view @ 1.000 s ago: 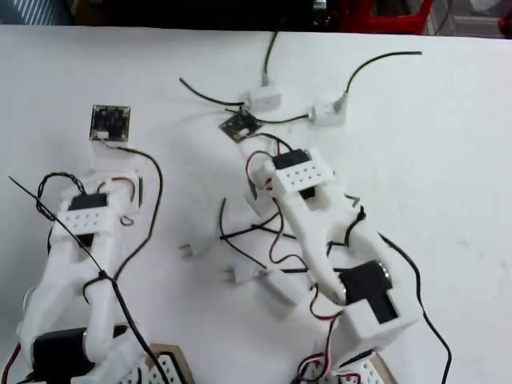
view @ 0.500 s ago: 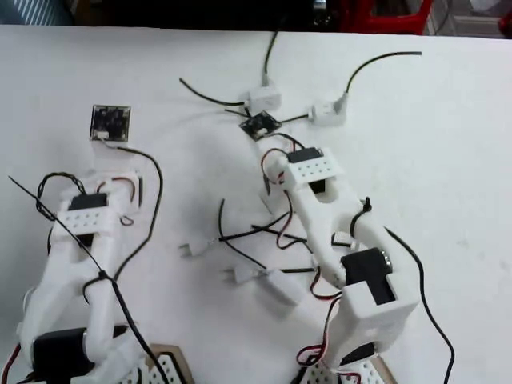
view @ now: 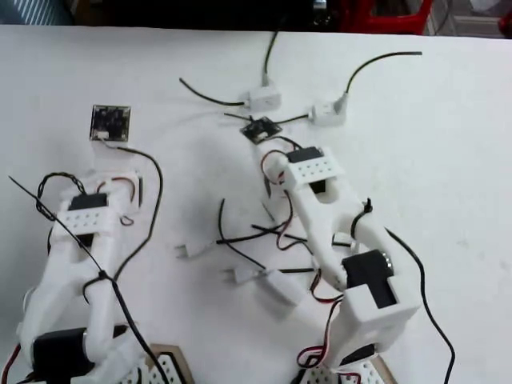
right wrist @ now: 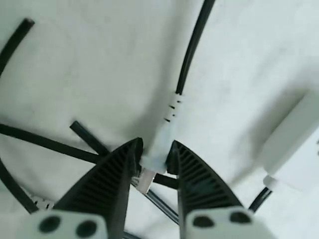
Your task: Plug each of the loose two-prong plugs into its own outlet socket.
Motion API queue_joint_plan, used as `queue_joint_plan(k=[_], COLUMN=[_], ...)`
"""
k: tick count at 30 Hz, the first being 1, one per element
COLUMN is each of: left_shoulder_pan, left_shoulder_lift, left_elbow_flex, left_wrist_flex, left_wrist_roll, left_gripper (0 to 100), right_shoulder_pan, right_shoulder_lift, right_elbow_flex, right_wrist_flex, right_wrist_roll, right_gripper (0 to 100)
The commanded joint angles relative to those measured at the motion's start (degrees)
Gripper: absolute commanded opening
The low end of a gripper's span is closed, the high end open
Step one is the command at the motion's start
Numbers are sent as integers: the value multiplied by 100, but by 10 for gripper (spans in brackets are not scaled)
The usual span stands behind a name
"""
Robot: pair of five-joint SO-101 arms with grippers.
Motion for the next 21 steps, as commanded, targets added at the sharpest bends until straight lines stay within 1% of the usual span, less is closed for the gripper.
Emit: queue_joint_plan(k=[1, 5, 16, 19, 21], left_shoulder_pan=[-22, -22, -22, -22, -22], left_shoulder_lift=[-286, -286, -286, -286, -286], left_elbow_flex=[-35, -35, -35, -35, -35], left_wrist_flex=[-105, -105, -105, -105, -105], left_wrist_roll=[18, 18, 18, 18, 18], left_gripper=[28, 28, 28, 28, 28], right_shoulder_pan=[75, 31, -4, -40, -40], right_shoulder_lift=[-268, -136, -92, -92, -75], right_elbow_flex=[-123, -132, -457, -448, -448], right_wrist_flex=[242, 462, 426, 303, 277], right_wrist_roll=[9, -18, -53, -325, -378], right_gripper=[36, 114, 107, 105, 105])
